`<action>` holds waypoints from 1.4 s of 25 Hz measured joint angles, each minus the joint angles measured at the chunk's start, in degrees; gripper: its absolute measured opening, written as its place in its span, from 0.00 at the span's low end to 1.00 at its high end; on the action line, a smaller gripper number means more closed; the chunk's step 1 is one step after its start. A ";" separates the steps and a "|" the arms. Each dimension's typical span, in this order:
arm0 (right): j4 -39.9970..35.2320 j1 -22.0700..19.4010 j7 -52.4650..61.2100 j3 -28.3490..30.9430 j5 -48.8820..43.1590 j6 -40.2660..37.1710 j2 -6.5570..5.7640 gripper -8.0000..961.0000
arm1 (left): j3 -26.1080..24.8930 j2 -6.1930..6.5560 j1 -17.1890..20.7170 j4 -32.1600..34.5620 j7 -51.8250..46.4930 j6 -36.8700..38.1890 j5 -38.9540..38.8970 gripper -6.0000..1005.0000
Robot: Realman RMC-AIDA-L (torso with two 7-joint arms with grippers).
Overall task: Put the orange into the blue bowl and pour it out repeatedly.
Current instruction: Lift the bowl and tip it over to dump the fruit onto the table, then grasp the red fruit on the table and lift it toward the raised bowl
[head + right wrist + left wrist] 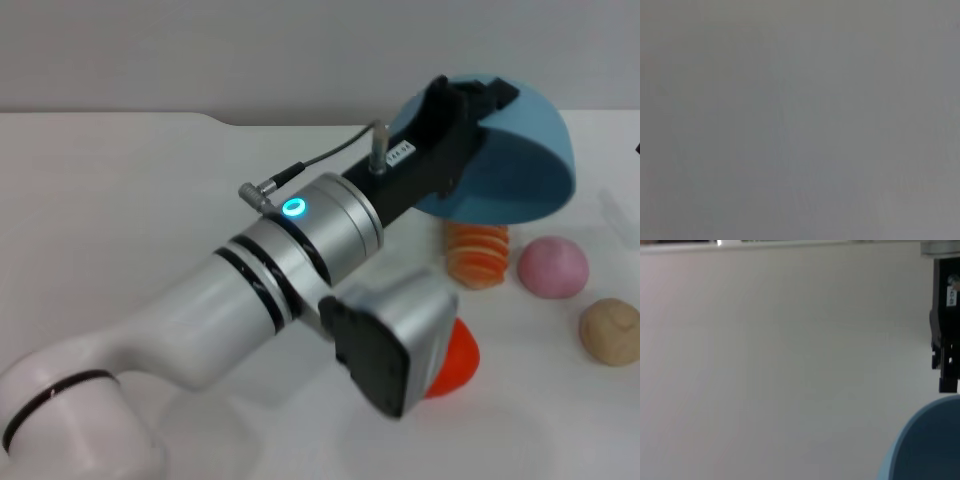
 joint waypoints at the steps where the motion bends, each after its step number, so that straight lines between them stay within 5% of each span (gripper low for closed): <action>1: 0.10 0.02 0.18 0.04 0.00 0.03 0.00 0.77 | -0.62 -0.01 -0.21 0.93 -0.05 1.66 -3.30 0.01; 7: -0.60 -0.25 10.53 -0.38 -1.31 0.23 -0.75 0.77 | -12.20 0.07 -1.04 8.76 -0.35 19.16 -27.98 0.01; 12: -6.65 -0.86 22.12 -0.60 -10.30 0.25 -1.03 0.77 | -21.30 0.31 -1.75 8.49 -6.43 30.43 -36.95 0.01; 19: -16.03 0.19 34.85 -1.53 -23.54 -0.25 -0.51 0.77 | -34.45 0.74 -8.88 2.76 -30.92 56.01 -31.52 0.01; 25: -24.42 2.23 46.92 -3.42 -36.92 -3.04 -0.67 0.77 | -40.68 0.87 -15.32 0.03 -46.75 70.52 -22.08 0.01; 31: -32.36 6.33 58.62 -5.87 -53.49 -13.45 -0.36 0.77 | -43.74 0.86 -17.26 -0.17 -54.41 73.74 -13.62 0.01; 35: -33.11 8.72 60.75 -11.75 -54.81 -18.57 -0.06 0.77 | -44.09 0.82 -16.96 -0.83 -54.52 71.15 -12.83 0.01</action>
